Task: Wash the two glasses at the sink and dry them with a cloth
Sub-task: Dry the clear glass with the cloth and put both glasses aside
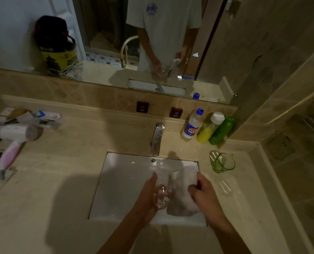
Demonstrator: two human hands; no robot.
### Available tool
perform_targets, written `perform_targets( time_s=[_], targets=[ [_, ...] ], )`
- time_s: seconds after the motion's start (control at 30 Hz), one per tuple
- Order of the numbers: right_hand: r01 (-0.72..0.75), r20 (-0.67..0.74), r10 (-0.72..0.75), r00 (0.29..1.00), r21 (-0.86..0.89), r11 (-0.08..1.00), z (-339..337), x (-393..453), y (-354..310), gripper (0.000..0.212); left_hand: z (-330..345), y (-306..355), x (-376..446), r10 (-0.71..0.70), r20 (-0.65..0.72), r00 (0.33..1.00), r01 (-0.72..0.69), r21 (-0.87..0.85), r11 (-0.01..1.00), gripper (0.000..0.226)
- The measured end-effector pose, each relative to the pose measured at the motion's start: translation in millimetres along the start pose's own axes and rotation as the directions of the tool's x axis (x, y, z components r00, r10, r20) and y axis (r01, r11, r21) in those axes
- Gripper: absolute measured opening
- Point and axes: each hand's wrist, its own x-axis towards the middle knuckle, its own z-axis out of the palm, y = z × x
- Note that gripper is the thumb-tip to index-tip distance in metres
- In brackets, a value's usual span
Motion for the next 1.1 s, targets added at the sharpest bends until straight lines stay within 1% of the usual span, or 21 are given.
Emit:
perform_targets(
  time_s=[0.03, 0.07, 0.13, 0.23, 0.27, 0.33, 0.37, 0.43, 0.5, 0.53, 0.57, 0.6, 0.63, 0.7, 0.77, 0.83, 0.9, 0.97, 1.03, 1.07, 1.1],
  targets=[
    [0.037, 0.055, -0.037, 0.998, 0.005, 0.999, 13, -8, -7, 0.022, 3, 2, 2, 0.011, -0.03, 0.999, -0.012, -0.013, 1.0, 0.049],
    [0.064, 0.12, -0.063, 0.991, -0.004, 0.998, 25, -16, -12, 0.021, 5, 6, 4, 0.015, -0.01, 1.0, -0.015, 0.004, 1.0, 0.052],
    [0.151, 0.158, -0.143, 0.977, -0.041, 0.988, 42, -30, -17, 0.023, 6, 11, 7, 0.042, 0.127, 0.991, -0.046, 0.029, 0.999, 0.052],
    [0.361, 0.012, -0.367, 0.93, -0.216, 0.907, 56, -34, -8, 0.018, 2, 7, 1, 0.052, -0.025, 0.998, -0.053, -0.031, 0.998, 0.035],
    [0.399, 0.022, -0.414, 0.91, -0.317, 0.86, 61, -33, -4, 0.025, 2, 3, -1, 0.065, -0.045, 0.997, -0.067, -0.029, 0.997, 0.039],
    [0.419, 0.044, -0.452, 0.891, -0.465, 0.78, 75, -35, 0, 0.052, 3, 0, -4, 0.047, -0.072, 0.996, -0.045, 0.035, 0.998, 0.045],
    [0.418, 0.032, -0.469, 0.882, -0.511, 0.751, 80, -35, 3, 0.059, 7, 2, -5, 0.046, -0.08, 0.996, -0.04, 0.072, 0.997, 0.046],
    [0.407, 0.034, -0.467, 0.884, -0.549, 0.73, 87, -37, 4, 0.056, 12, 5, -6, 0.039, -0.065, 0.997, -0.032, 0.104, 0.994, 0.042],
    [0.438, 0.031, -0.528, 0.849, -0.601, 0.669, 91, -31, 9, 0.049, 18, 6, -13, 0.086, -0.099, 0.991, -0.075, 0.114, 0.991, 0.036],
    [0.429, -0.004, -0.51, 0.86, -0.535, 0.728, 90, -27, 6, 0.051, 21, 7, -18, 0.098, -0.126, 0.987, -0.086, 0.095, 0.992, 0.037],
    [0.382, -0.083, -0.451, 0.888, -0.411, 0.828, 90, -22, 1, 0.053, 21, 6, -19, 0.097, -0.149, 0.984, -0.085, 0.08, 0.993, 0.042],
    [0.288, -0.111, -0.328, 0.938, -0.278, 0.916, 88, -15, -2, 0.052, 23, 6, -21, 0.091, -0.159, 0.983, -0.077, 0.091, 0.993, 0.046],
    [0.157, -0.085, -0.164, 0.983, -0.086, 0.984, 86, -8, -3, 0.048, 23, 6, -22, 0.094, -0.152, 0.984, -0.077, 0.117, 0.99, 0.049],
    [-0.071, 0.046, 0.061, 0.997, 0.239, 0.968, 77, 5, -5, 0.044, 22, 7, -24, 0.103, -0.142, 0.984, -0.083, 0.137, 0.987, 0.047],
    [-0.077, 0.134, 0.036, 0.99, 0.317, 0.945, 68, 8, -8, 0.043, 25, 8, -26, 0.13, -0.148, 0.98, -0.113, 0.119, 0.986, 0.044],
    [0.063, 0.122, -0.084, 0.989, 0.168, 0.984, 68, 4, -8, 0.032, 27, 6, -26, 0.146, -0.169, 0.975, -0.131, 0.093, 0.987, 0.044],
    [0.268, 0.164, -0.25, 0.954, -0.098, 0.958, 74, -5, -1, 0.038, 30, 8, -26, 0.168, -0.191, 0.967, -0.166, 0.024, 0.986, 0.057],
    [0.521, 0.126, -0.516, 0.847, -0.383, 0.763, 81, -20, 11, 0.053, 30, 14, -25, 0.201, -0.223, 0.954, -0.213, -0.031, 0.977, 0.063],
    [0.641, 0.173, -0.726, 0.666, -0.631, 0.437, 87, -32, 34, 0.059, 31, 18, -25, 0.181, -0.234, 0.955, -0.196, -0.044, 0.98, 0.064],
    [0.643, 0.17, -0.735, 0.657, -0.635, 0.428, 87, -34, 41, 0.059, 31, 17, -26, 0.158, -0.233, 0.96, -0.173, -0.045, 0.984, 0.065],
    [0.64, 0.158, -0.704, 0.693, -0.585, 0.498, 85, -34, 41, 0.058, 32, 15, -26, 0.152, -0.224, 0.963, -0.165, -0.038, 0.986, 0.065]
  ],
)
